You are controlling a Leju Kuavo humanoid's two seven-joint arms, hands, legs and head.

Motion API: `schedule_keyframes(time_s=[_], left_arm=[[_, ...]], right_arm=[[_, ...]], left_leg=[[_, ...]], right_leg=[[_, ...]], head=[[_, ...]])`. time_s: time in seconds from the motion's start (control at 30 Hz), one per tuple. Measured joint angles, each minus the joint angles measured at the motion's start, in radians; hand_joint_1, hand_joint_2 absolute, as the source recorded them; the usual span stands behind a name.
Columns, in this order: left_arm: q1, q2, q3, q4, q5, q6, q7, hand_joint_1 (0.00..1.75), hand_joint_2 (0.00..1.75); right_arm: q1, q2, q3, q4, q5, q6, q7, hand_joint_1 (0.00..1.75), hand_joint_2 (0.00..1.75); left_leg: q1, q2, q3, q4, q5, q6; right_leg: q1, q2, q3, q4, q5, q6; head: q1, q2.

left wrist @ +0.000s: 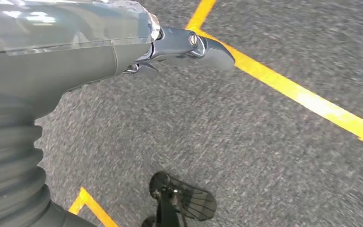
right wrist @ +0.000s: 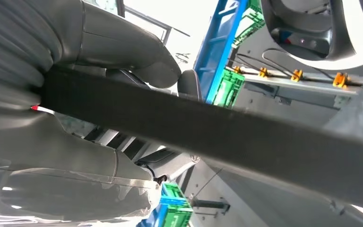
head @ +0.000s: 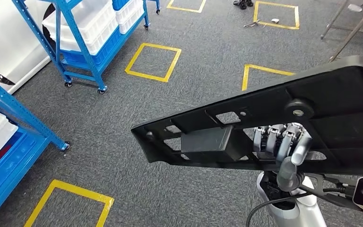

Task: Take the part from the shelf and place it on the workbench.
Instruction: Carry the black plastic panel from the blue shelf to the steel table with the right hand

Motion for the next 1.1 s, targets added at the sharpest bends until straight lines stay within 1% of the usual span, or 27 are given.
schedule_keyframes(time_s=[0.07,0.1,0.13,0.17,0.2,0.27,0.3,0.33,0.4,0.43,0.47,0.5,0.53,0.6,0.63,0.67,0.7,0.73,0.77,0.8,0.83,0.87,0.93,0.97,1.0,1.07,1.1], left_arm=[[0.001,0.001,0.0,0.0,0.0,0.0,0.001,0.0,1.75],[0.002,0.001,0.0,0.0,0.0,0.0,0.001,0.0,1.75],[0.003,0.001,0.0,0.0,0.0,0.0,0.001,0.0,1.75],[0.003,0.001,0.0,0.0,-0.001,0.001,0.001,0.0,1.75],[0.003,0.0,0.0,0.0,-0.001,0.001,0.002,0.0,1.75],[0.002,0.0,0.0,0.0,-0.002,0.004,0.004,0.0,1.75],[0.001,0.0,0.001,0.0,-0.003,0.006,0.005,0.0,1.75],[0.0,0.002,0.002,-0.001,-0.002,0.007,0.006,0.0,1.75],[-0.003,0.003,0.007,-0.001,-0.002,0.0,0.006,0.0,1.75],[-0.005,0.004,0.009,-0.001,-0.002,-0.006,0.005,0.0,1.75],[-0.007,0.004,0.011,-0.001,-0.003,-0.015,0.004,0.0,1.75],[-0.008,0.003,0.012,-0.001,-0.006,-0.023,0.003,0.0,1.75],[-0.009,0.003,0.013,-0.001,-0.008,-0.03,0.002,0.0,1.75],[-0.008,0.001,0.014,-0.001,-0.012,-0.041,0.002,0.0,1.75],[-0.008,0.0,0.015,-0.001,-0.013,-0.045,0.001,0.0,1.75],[-0.008,-0.001,0.015,-0.001,-0.014,-0.048,0.001,0.0,1.75],[-0.009,-0.003,0.015,-0.001,-0.015,-0.051,0.0,0.0,1.75],[-0.01,-0.004,0.015,-0.001,-0.016,-0.053,-0.001,0.0,1.75],[-0.011,-0.004,0.015,-0.001,-0.018,-0.055,-0.002,0.0,1.75],[-0.012,-0.005,0.016,-0.001,-0.019,-0.058,-0.003,0.0,1.75],[-0.013,-0.005,0.016,-0.001,-0.021,-0.06,-0.004,0.0,1.75],[-0.015,-0.005,0.016,-0.001,-0.022,-0.061,-0.005,0.0,1.75],[-0.017,-0.008,0.016,-0.001,-0.025,-0.065,-0.006,0.0,1.75],[-0.018,-0.01,0.016,-0.001,-0.027,-0.067,-0.006,0.0,1.75],[-0.019,-0.013,0.016,-0.001,-0.029,-0.068,-0.006,0.0,1.75],[-0.017,-0.021,0.016,-0.001,-0.03,-0.069,-0.003,0.0,1.75],[-0.014,-0.024,0.016,-0.001,-0.03,-0.069,-0.001,0.0,1.75]], right_arm=[[-0.007,0.0,0.004,0.001,0.0,-0.002,0.0,1.75,1.75],[-0.008,0.0,0.005,0.001,0.0,-0.003,0.0,1.75,1.75],[-0.007,0.0,0.006,0.002,0.0,-0.003,0.0,1.75,1.75],[-0.007,0.0,0.007,0.003,0.0,-0.003,0.0,1.75,1.75],[-0.008,0.0,0.008,0.003,0.0,-0.004,0.0,1.75,1.75],[-0.013,0.0,0.012,0.003,0.0,-0.005,0.0,1.75,1.75],[-0.015,0.0,0.015,0.003,-0.001,-0.005,0.0,1.75,1.75],[-0.018,0.0,0.019,0.004,-0.002,-0.005,0.0,1.75,1.75],[-0.021,0.0,0.026,0.007,-0.006,-0.004,0.0,1.75,1.75],[-0.023,0.001,0.03,0.009,-0.006,-0.004,0.0,1.75,1.75],[-0.027,0.001,0.034,0.012,-0.007,-0.004,0.0,1.75,1.75],[-0.033,0.002,0.039,0.015,-0.006,-0.005,0.0,1.75,1.75],[-0.038,0.003,0.046,0.017,-0.003,-0.006,0.0,1.75,1.75],[-0.046,0.006,0.059,0.023,0.004,-0.008,0.0,1.75,1.75],[-0.048,0.007,0.065,0.024,0.007,-0.009,0.0,1.75,1.75],[-0.051,0.008,0.07,0.026,0.009,-0.01,0.0,1.75,1.75],[-0.056,0.009,0.076,0.027,0.011,-0.011,0.0,1.75,1.75],[-0.062,0.01,0.081,0.028,0.013,-0.013,0.0,1.75,1.75],[-0.069,0.011,0.086,0.029,0.016,-0.016,0.0,1.75,1.75],[-0.076,0.012,0.09,0.032,0.021,-0.019,0.0,1.75,1.75],[-0.08,0.012,0.094,0.034,0.025,-0.022,0.0,1.75,1.75],[-0.081,0.013,0.097,0.037,0.03,-0.024,0.0,1.75,1.75],[-0.079,0.014,0.1,0.039,0.036,-0.024,0.0,1.75,1.75],[-0.076,0.014,0.101,0.039,0.038,-0.021,0.0,1.75,1.75],[-0.074,0.014,0.101,0.04,0.04,-0.019,0.0,1.75,1.75],[-0.066,0.014,0.102,0.043,0.043,-0.012,0.0,1.75,1.75],[-0.059,0.014,0.103,0.046,0.043,-0.009,0.0,1.75,1.75]], left_leg=[[0.001,0.023,0.003,-0.007,0.004,0.002],[0.0,0.035,0.002,-0.007,0.003,0.002],[0.0,0.046,0.002,-0.006,0.002,0.002],[0.001,0.057,0.002,-0.006,0.001,0.0],[0.001,0.066,0.003,-0.004,-0.001,-0.002],[-0.001,0.083,0.005,0.002,-0.006,-0.01],[-0.003,0.09,0.005,0.006,-0.01,-0.015],[-0.005,0.096,0.005,0.009,-0.012,-0.021],[-0.007,0.11,0.007,0.01,-0.015,-0.031],[-0.005,0.108,0.007,0.013,-0.019,-0.038],[-0.002,0.098,0.002,0.028,-0.032,-0.043],[0.0,0.083,-0.012,0.063,-0.056,-0.047],[0.002,0.063,-0.035,0.118,-0.09,-0.051],[0.003,0.042,-0.098,0.258,-0.154,-0.054],[0.003,0.039,-0.119,0.301,-0.163,-0.054],[0.003,0.037,-0.122,0.307,-0.153,-0.053],[0.003,0.035,-0.107,0.272,-0.124,-0.05],[0.003,0.026,-0.077,0.206,-0.084,-0.045],[0.004,0.003,-0.045,0.137,-0.054,-0.039],[0.004,-0.018,-0.019,0.078,-0.034,-0.035],[0.004,-0.037,-0.005,0.043,-0.025,-0.031],[0.003,-0.047,0.0,0.03,-0.028,-0.028],[0.003,-0.03,0.001,0.022,-0.023,-0.019],[0.005,-0.02,0.003,0.016,-0.019,-0.013],[0.007,-0.008,0.005,0.01,-0.015,-0.006],[0.007,0.016,0.006,0.005,-0.012,0.003],[0.006,0.028,0.006,0.005,-0.013,0.005]], right_leg=[[-0.003,-0.052,-0.058,0.121,-0.065,0.009],[-0.007,-0.061,-0.086,0.181,-0.086,0.014],[-0.01,-0.066,-0.102,0.212,-0.091,0.018],[-0.013,-0.069,-0.099,0.207,-0.077,0.022],[-0.015,-0.075,-0.074,0.16,-0.047,0.024],[-0.014,-0.103,0.001,0.018,0.013,0.021],[-0.012,-0.113,0.027,-0.034,0.028,0.015],[-0.009,-0.118,0.039,-0.06,0.033,0.009],[-0.006,-0.103,0.036,-0.064,0.032,-0.005],[-0.007,-0.096,0.036,-0.065,0.035,-0.011],[-0.008,-0.088,0.036,-0.067,0.037,-0.018],[-0.01,-0.081,0.035,-0.069,0.04,-0.024],[-0.011,-0.075,0.035,-0.069,0.042,-0.029],[-0.008,-0.057,0.032,-0.069,0.043,-0.033],[-0.007,-0.047,0.032,-0.068,0.044,-0.034],[-0.006,-0.036,0.032,-0.066,0.044,-0.034],[-0.005,-0.025,0.032,-0.064,0.044,-0.034],[-0.005,-0.013,0.032,-0.063,0.044,-0.034],[-0.005,-0.003,0.031,-0.061,0.044,-0.032],[-0.005,0.008,0.028,-0.059,0.045,-0.029],[-0.007,0.017,0.023,-0.057,0.047,-0.023],[-0.009,0.027,0.018,-0.057,0.05,-0.016],[-0.012,0.04,0.012,-0.059,0.054,-0.001],[-0.01,0.028,0.009,-0.053,0.049,0.005],[-0.008,0.006,-0.003,-0.03,0.032,0.011],[-0.007,-0.046,-0.054,0.078,-0.029,0.02],[-0.009,-0.058,-0.087,0.146,-0.059,0.023]], head=[[0.0,0.0],[0.0,0.0],[0.0,0.0],[0.0,0.0],[0.0,0.0],[0.0,0.0],[0.0,0.0],[0.0,0.0],[0.0,0.0],[0.0,0.0],[0.0,0.0],[0.0,0.0],[0.0,0.0],[0.0,0.0],[0.0,0.0],[0.0,0.0],[0.0,0.0],[0.0,0.0],[0.0,0.0],[0.0,0.0],[0.0,0.0],[0.0,0.0],[0.0,0.0],[0.0,0.0],[0.0,0.0],[0.0,0.0],[0.0,0.0]])
